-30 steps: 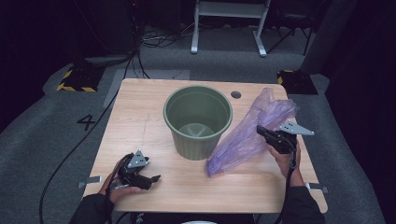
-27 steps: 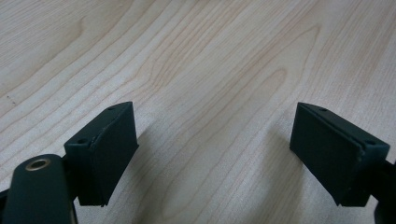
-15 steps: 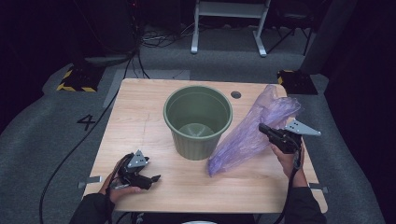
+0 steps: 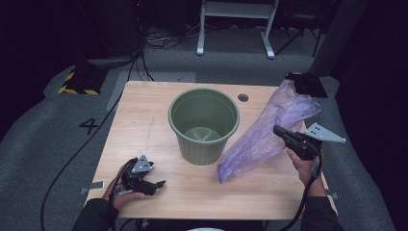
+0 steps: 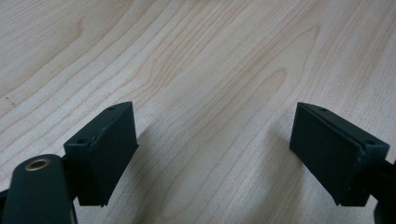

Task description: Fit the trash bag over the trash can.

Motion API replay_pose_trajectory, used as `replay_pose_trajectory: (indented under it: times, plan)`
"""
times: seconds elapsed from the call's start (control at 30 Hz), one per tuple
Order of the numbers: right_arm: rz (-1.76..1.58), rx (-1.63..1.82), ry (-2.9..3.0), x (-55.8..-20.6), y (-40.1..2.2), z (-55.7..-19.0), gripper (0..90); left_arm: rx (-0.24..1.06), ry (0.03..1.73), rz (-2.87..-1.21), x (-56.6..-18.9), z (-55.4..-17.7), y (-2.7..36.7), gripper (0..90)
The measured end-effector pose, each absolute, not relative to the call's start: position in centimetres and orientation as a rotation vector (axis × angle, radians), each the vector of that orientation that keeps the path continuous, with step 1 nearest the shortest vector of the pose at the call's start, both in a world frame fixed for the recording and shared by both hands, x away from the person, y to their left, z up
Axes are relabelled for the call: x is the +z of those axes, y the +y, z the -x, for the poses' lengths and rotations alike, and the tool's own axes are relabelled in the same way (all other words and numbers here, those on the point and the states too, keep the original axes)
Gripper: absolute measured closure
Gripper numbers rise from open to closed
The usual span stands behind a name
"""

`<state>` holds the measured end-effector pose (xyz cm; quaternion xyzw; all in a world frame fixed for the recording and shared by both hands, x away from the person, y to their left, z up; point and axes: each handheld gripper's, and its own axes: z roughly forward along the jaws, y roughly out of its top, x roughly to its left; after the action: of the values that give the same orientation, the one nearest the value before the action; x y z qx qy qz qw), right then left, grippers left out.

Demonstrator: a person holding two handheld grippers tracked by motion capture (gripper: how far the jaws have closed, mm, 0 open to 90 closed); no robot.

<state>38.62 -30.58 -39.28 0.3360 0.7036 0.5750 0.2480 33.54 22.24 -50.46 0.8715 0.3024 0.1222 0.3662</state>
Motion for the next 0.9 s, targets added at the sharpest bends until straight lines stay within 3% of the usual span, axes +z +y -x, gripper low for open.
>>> replay_pose_trajectory:
  times: [0.9]
  plan:
    - [-0.719,1.708,1.898,-32.0,-29.8,-36.6,90.0,0.316,0.780,-2.239,-50.5,-33.5,22.2,14.4]
